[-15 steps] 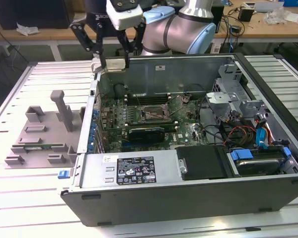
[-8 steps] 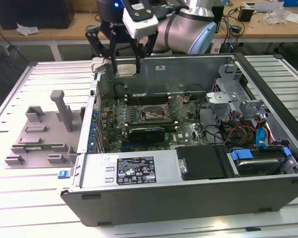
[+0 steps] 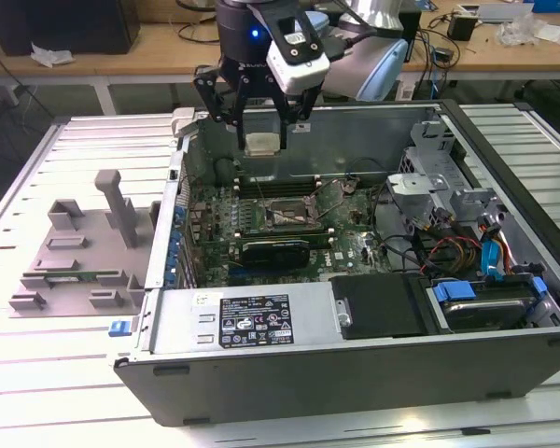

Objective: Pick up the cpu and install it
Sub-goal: 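Pick up the cpu and move it towards the insertion slot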

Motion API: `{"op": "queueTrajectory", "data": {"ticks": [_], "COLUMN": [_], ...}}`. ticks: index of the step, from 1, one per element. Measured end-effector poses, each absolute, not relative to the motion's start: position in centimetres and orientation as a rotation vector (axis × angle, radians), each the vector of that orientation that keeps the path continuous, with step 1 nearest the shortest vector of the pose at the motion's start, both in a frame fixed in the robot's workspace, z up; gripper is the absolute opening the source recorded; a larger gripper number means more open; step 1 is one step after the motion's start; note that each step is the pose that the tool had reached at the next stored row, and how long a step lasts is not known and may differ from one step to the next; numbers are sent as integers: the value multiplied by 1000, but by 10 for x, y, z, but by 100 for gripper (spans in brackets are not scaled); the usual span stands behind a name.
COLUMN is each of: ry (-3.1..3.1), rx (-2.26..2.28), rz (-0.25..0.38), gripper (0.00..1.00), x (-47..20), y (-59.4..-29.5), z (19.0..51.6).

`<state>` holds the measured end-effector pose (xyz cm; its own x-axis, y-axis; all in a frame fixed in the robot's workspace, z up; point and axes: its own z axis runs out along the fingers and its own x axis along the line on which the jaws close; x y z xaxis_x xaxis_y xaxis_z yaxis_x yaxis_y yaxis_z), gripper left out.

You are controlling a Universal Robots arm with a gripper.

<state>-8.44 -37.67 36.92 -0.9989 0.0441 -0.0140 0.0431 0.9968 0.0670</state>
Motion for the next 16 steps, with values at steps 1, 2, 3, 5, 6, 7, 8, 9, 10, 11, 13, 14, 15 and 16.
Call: {"op": "queueTrajectory", "data": {"ticks": [1,2,3,5,6,7,8,9,10,11,13,14,15,16], "ry": [3124,3124,3124,3124,3124,3124,3124,3124,3124,3124,3124,3124,3124,3124], "rx": [68,68,68,67,67,67,67,67,66,66,66,66,66,65], "rz": [104,104,104,105,104,105,105,104,104,104,104,104,104,104], "gripper": [55,55,55,55,55,55,55,55,55,55,55,55,55,55], "x": [-84,-83,-83,-81,-80,-79,-77,-75,-71,-69,-65,-65,-64,-64], "y": [-375,-373,-369,-365,-363,-360,-359,-357,-354,-352,-346,-345,-342,-340], "z": [367,365,361,357,355,351,349,346,342,339,333,331,328,326]}}
